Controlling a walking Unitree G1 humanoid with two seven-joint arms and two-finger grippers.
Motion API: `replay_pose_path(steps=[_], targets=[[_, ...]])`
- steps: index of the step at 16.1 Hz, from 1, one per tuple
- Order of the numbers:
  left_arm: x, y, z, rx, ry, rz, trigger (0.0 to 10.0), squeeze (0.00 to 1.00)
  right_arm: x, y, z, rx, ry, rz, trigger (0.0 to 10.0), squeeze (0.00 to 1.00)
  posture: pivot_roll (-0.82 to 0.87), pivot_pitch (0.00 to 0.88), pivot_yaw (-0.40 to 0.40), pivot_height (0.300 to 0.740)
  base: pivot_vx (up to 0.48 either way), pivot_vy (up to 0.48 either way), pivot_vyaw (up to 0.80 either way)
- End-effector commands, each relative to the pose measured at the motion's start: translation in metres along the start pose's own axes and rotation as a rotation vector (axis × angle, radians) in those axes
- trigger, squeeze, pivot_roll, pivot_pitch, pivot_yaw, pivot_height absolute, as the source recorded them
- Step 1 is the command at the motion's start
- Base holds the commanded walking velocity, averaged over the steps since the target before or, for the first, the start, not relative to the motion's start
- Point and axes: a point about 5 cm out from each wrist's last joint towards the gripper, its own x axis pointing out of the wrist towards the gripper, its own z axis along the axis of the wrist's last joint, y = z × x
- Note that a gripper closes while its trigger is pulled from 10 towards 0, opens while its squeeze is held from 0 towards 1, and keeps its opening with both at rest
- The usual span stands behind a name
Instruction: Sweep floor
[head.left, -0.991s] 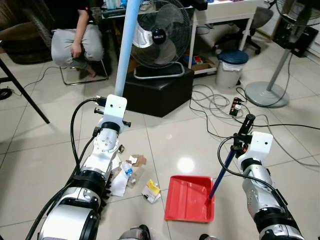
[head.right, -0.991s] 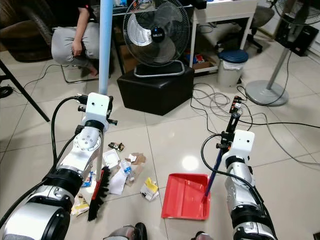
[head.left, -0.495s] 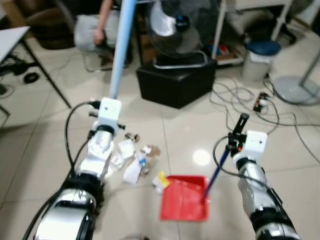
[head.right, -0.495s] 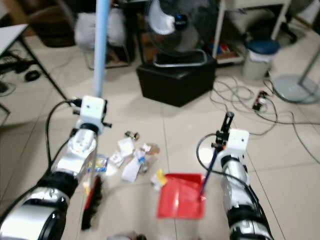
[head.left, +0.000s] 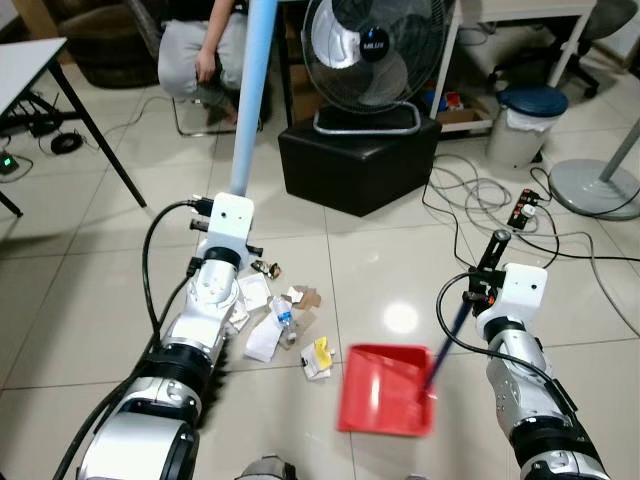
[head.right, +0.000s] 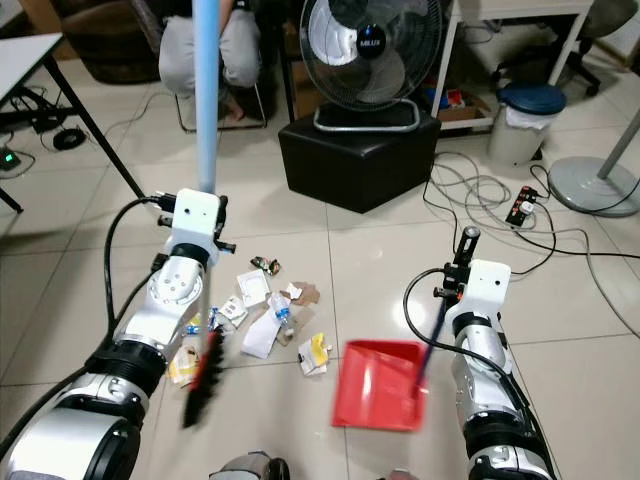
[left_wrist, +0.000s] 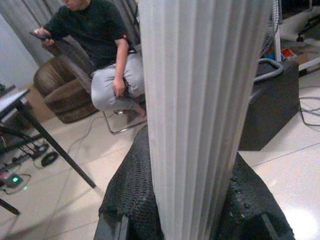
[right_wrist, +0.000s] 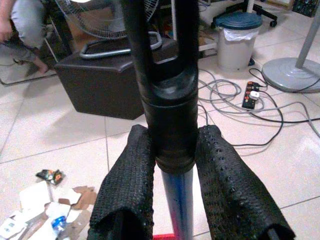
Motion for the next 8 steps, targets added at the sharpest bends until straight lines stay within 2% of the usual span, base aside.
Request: replay_pose_path(steps=[1, 8], targets=[[0.0029, 0.003, 0.0079, 0.011, -0.034, 0.007, 10.0, 0.0, 0.0025, 0.0035, 0.008, 0.011, -0.035, 0.01, 10.0, 0.0, -0.02, 0.091, 0.092, 0.74, 0.0, 0.0, 0.0], [0.0028, 0.0027, 0.008, 0.01, -0.035, -0.001, 10.0, 0.0, 0.0021, 0.0044, 0.0075, 0.013, -0.036, 0.01, 10.0, 0.0, -0.02, 0.093, 0.093, 0.74, 0.0, 0.0, 0.0]])
